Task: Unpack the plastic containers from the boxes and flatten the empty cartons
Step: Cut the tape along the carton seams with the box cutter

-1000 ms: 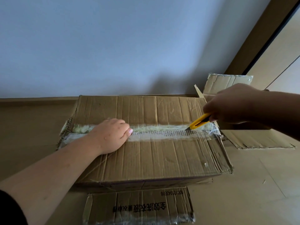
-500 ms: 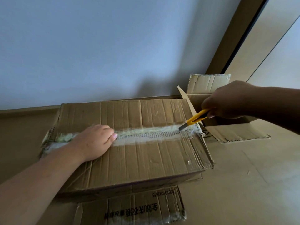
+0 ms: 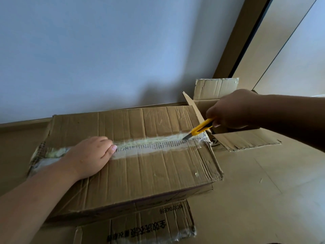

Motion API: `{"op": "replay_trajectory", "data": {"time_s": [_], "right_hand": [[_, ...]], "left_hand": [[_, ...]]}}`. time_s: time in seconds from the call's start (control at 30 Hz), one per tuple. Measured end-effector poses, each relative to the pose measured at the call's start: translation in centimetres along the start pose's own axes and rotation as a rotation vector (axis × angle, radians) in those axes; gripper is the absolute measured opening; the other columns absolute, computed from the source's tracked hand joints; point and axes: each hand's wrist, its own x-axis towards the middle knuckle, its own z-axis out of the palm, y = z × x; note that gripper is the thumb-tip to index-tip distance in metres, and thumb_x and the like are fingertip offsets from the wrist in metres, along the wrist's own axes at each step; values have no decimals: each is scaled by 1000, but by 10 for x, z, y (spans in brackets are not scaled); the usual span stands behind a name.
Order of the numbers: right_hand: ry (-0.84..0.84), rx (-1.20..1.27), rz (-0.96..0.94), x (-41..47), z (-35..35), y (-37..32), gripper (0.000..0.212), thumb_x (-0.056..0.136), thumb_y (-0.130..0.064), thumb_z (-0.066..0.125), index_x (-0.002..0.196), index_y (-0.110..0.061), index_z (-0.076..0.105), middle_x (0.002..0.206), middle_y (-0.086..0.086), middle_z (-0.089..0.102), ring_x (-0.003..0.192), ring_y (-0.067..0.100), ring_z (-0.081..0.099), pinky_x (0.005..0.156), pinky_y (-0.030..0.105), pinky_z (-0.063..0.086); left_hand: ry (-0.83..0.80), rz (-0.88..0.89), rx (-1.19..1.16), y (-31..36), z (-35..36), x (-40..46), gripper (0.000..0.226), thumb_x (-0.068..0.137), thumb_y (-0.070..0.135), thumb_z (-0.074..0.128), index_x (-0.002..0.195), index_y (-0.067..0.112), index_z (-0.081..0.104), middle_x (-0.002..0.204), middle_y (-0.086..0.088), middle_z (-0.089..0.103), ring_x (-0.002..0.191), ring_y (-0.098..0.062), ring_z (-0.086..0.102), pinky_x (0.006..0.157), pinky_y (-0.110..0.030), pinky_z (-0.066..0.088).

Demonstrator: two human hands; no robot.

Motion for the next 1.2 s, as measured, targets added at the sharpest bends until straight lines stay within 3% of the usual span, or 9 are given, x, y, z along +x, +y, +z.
{"op": "replay_trajectory", "data": {"time_s": [0.23,0.47,0.67,0.77,0.87,0.97,1.07,1.2], "right_hand": [[-80,-124,16,-17,0,20,17,97,-52,48,106,-39,56,77,-14,52,67,3,45,77,29,46],[-210,-210,102,-47,33,42,21,95,-56,48,102,-38,57,84,-15,62,75,6,56,86,31,46],[-66,-30,253,-57,57,57,17,99,-55,39,91,-40,40,77,-13,57,67,5,49,85,32,40],[-26,136,307,-59,62,58,15,98,-54,43,95,-40,47,81,-12,58,75,8,54,74,29,42],[1,559,349,-60,67,37,17,98,-45,52,101,-29,59,78,-6,60,69,7,55,60,26,39],[-55,911,393,-61,77,-2,20,100,-41,51,93,-24,59,77,0,69,63,12,67,60,26,50],[-82,1101,458,-65,83,-33,23,101,-41,48,91,-22,58,75,2,72,62,14,72,60,29,57],[-64,1226,547,-71,87,-46,29,102,-42,44,90,-19,56,75,1,73,60,15,72,51,24,50]], "left_hand": [[-35,-27,-47,-1,-2,-2,48,98,51,13,75,27,47,77,8,50,75,-4,49,68,-27,38],[-85,-79,-80,-5,-7,-4,42,97,48,20,79,25,51,79,6,52,75,-5,50,69,-25,42],[-29,-45,-48,-4,-6,1,44,96,49,20,75,25,51,77,8,50,74,-4,49,68,-28,42],[9,-9,-11,-6,-2,4,48,99,53,17,71,29,49,73,11,48,71,-3,47,65,-29,43],[42,23,32,-7,-1,6,50,93,57,13,73,32,51,71,13,48,68,-1,47,62,-28,43],[54,24,27,-7,-3,8,45,92,59,15,88,37,54,79,18,53,77,2,49,66,-27,43],[51,17,4,-1,-5,10,48,91,62,13,88,37,54,81,19,53,80,3,48,67,-24,40],[30,-29,-34,31,-5,25,47,94,64,19,80,33,51,81,13,50,78,0,48,66,-27,42]]}}
